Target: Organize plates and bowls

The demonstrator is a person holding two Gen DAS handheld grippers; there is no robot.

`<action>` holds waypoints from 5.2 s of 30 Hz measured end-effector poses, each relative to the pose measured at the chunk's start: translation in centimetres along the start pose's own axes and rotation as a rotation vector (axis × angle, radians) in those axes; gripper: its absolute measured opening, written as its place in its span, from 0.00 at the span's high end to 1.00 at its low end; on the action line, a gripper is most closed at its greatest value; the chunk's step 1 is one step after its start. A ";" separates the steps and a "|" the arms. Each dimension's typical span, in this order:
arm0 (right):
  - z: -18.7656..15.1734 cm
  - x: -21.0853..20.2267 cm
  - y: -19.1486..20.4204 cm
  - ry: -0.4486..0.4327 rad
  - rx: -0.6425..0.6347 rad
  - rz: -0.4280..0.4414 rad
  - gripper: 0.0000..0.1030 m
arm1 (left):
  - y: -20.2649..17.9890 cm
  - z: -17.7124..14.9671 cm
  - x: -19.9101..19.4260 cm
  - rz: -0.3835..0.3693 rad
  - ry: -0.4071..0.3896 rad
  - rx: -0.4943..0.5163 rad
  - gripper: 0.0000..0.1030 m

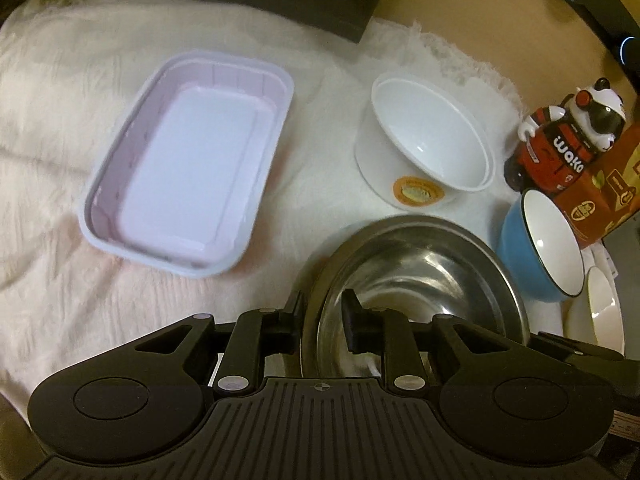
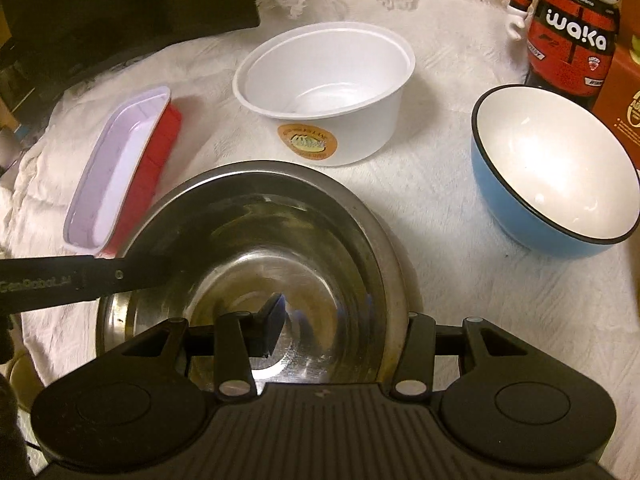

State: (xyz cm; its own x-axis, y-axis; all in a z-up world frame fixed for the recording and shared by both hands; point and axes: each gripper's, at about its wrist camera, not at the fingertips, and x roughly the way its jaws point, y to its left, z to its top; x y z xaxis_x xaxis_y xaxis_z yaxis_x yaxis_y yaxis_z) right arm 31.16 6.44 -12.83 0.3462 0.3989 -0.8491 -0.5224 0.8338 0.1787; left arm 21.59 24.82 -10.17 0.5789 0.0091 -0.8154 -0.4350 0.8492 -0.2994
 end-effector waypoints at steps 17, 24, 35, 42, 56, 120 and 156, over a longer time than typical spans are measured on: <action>-1.1 -3.7 -0.4 -0.065 0.019 -0.079 0.57 | 0.4 1.0 -1.6 -0.054 0.003 -0.002 0.80; -0.5 -2.5 0.1 -0.037 0.024 -0.037 0.60 | 0.1 1.1 -1.0 -0.084 0.024 0.013 0.80; -0.6 -3.7 -0.5 -0.110 0.072 -0.104 0.61 | 0.5 1.9 -4.8 -0.089 -0.078 0.103 0.82; -2.5 -9.4 -4.4 -0.205 0.157 -0.175 0.61 | -4.1 2.2 -3.9 -0.278 -0.054 0.126 0.82; -4.1 -14.1 -27.5 -0.233 0.274 -0.382 0.55 | -24.7 -3.5 6.9 -0.417 0.227 0.145 0.82; -8.8 -9.0 -16.6 -0.059 0.230 -0.117 0.65 | -18.3 -8.0 2.0 -0.188 0.211 0.376 0.77; 0.1 -11.1 -19.3 -0.147 0.252 -0.201 0.24 | -19.6 5.8 7.8 -0.083 0.118 0.290 0.80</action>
State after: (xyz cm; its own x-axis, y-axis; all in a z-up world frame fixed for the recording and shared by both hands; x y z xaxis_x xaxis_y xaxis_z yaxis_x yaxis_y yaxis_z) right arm 37.48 -14.10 -6.80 0.5407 0.2522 -0.8025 -0.2301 0.9620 0.1473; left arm 38.69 11.31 -7.76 0.5129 -0.1137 -0.8509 -0.1653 0.9596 -0.2278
